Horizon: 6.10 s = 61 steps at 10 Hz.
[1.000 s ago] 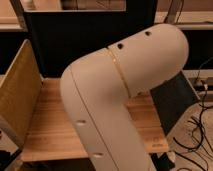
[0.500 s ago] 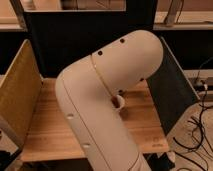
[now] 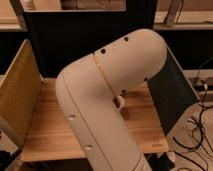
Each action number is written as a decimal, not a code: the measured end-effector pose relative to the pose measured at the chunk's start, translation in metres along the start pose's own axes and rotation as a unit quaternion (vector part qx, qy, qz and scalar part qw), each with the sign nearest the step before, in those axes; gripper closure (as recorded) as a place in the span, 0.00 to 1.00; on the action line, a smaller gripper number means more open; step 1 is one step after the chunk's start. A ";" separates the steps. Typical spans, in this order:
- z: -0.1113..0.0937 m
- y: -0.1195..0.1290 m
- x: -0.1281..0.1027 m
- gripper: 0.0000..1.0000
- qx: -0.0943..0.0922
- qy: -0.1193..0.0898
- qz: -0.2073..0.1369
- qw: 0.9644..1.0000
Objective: Drag the ceramic bowl in a circle
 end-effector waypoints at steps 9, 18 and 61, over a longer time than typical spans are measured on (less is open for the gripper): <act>0.056 0.026 0.026 0.20 -0.038 0.065 -0.091 0.993; 0.130 0.014 0.045 0.20 -0.035 0.175 -0.086 0.980; 0.117 -0.053 0.030 1.00 0.067 0.202 -0.041 0.976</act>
